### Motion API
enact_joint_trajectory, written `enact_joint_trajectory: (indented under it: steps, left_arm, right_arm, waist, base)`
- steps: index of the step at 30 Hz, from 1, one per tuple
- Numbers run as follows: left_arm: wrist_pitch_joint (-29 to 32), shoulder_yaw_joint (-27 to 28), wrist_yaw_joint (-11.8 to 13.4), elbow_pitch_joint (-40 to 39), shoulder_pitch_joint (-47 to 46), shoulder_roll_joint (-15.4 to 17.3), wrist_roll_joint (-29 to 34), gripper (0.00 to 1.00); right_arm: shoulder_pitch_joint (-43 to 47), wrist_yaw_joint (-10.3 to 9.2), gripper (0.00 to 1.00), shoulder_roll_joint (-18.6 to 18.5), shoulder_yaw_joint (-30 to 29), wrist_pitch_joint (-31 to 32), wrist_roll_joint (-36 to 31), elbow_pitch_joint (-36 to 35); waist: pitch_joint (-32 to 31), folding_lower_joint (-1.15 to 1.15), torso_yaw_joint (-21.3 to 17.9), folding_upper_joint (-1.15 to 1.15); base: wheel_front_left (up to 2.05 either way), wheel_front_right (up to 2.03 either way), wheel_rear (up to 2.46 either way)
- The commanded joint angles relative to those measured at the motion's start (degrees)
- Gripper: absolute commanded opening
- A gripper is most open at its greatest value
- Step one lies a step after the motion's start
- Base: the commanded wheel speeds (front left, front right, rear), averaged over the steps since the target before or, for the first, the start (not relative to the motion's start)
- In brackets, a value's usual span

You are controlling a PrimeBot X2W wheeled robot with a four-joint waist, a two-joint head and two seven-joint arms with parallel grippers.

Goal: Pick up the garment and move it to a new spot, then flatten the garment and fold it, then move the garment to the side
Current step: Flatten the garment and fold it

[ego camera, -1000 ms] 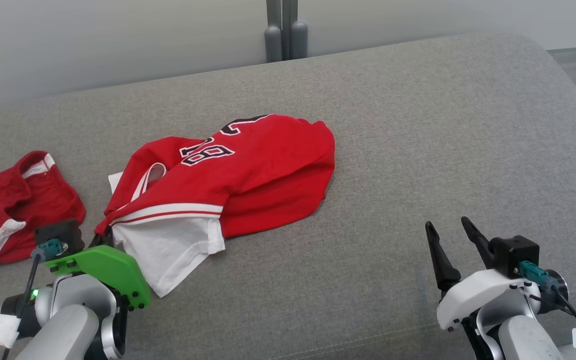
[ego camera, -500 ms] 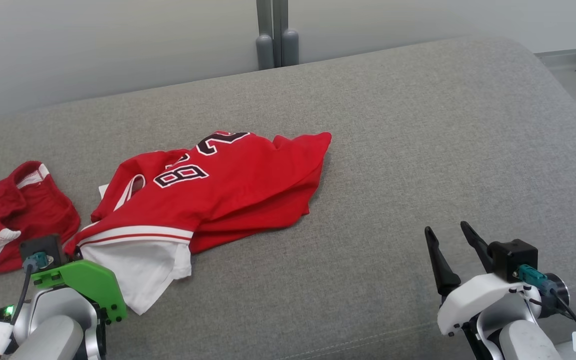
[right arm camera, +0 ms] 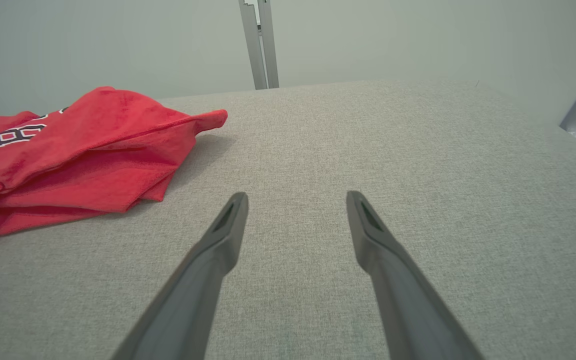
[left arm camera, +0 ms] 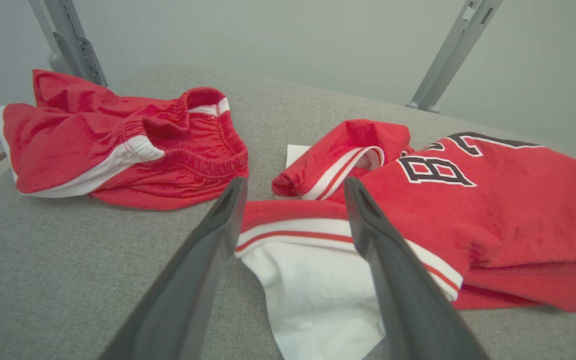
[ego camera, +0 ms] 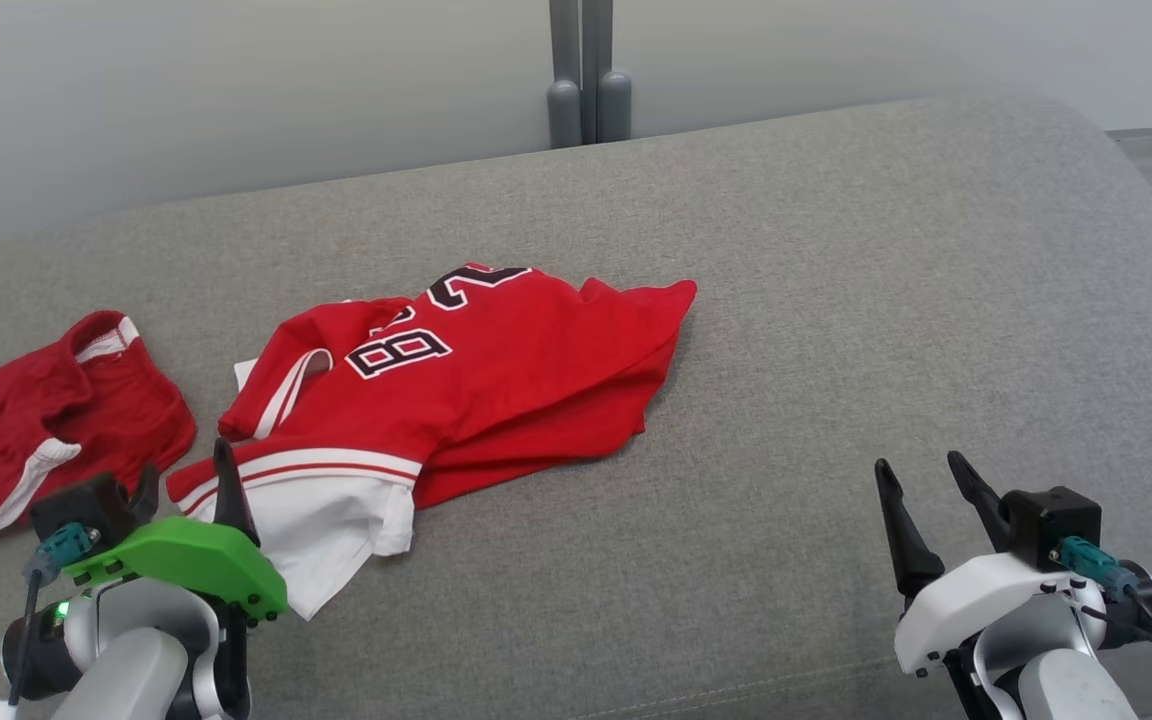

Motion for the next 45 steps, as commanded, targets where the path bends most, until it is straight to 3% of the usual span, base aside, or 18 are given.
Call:
enact_joint_trajectory:
  steps: [1,4,9,15,21,29,35,45]
  left_arm:
    - [-1.89,0.58,-0.9,-0.53,1.13,-0.71,-0.63,1.0]
    - [-6.32,2.86,-3.02,-1.57,2.64,-2.97,-1.83,1.0]
    - [-8.63,5.93,-6.42,-3.97,5.92,-6.63,-0.37,1.0]
    - [-8.71,14.36,-10.08,-11.16,11.96,-12.08,10.82,1.0]
    - [-8.73,17.98,-15.05,-14.56,17.31,-16.34,19.5,1.0]
    - [-8.73,18.45,-19.64,-13.58,21.82,-18.08,25.57,1.0]
    - [-8.73,18.28,-21.13,-13.28,22.28,-19.04,27.93,1.0]
    - [-8.73,17.29,-22.61,-13.49,20.33,-19.76,30.46,1.0]
  right_arm:
    - [0.59,0.0,1.0,-0.11,-0.22,0.06,-0.23,-0.16]
    - [0.94,0.0,1.0,-0.12,-0.41,0.11,0.04,-0.09]
    - [1.05,0.0,1.0,-0.11,-0.78,0.0,0.15,0.11]
    - [1.1,0.0,1.0,-0.12,-1.01,-0.16,0.16,0.1]
    - [0.86,0.0,1.0,-0.12,-0.66,-0.07,-0.32,0.61]
    - [-1.0,0.0,1.0,-0.14,-0.08,4.73,-2.66,2.92]
    - [-4.68,0.0,1.0,-1.9,-1.21,7.65,-5.63,4.92]
    - [-14.07,-0.01,1.0,-6.76,-1.06,9.85,-1.12,9.89]
  waist:
    - [-0.51,0.0,0.92,0.0]
    - [-1.06,0.0,1.91,0.0]
    - [-1.66,0.0,3.73,0.0]
    - [-2.13,0.0,5.6,0.0]
    - [-2.63,0.0,7.57,0.0]
    - [-2.88,0.0,10.44,0.0]
    - [-1.76,0.0,13.16,0.0]
    - [2.04,0.0,16.24,0.0]
  base:
    - [0.0,0.0,0.0]
    - [0.0,0.0,0.0]
    - [0.0,0.0,0.0]
    - [0.0,0.0,0.0]
    - [0.0,0.0,0.0]
    - [0.0,0.0,0.0]
    - [0.0,0.0,0.0]
    - [0.0,0.0,0.0]
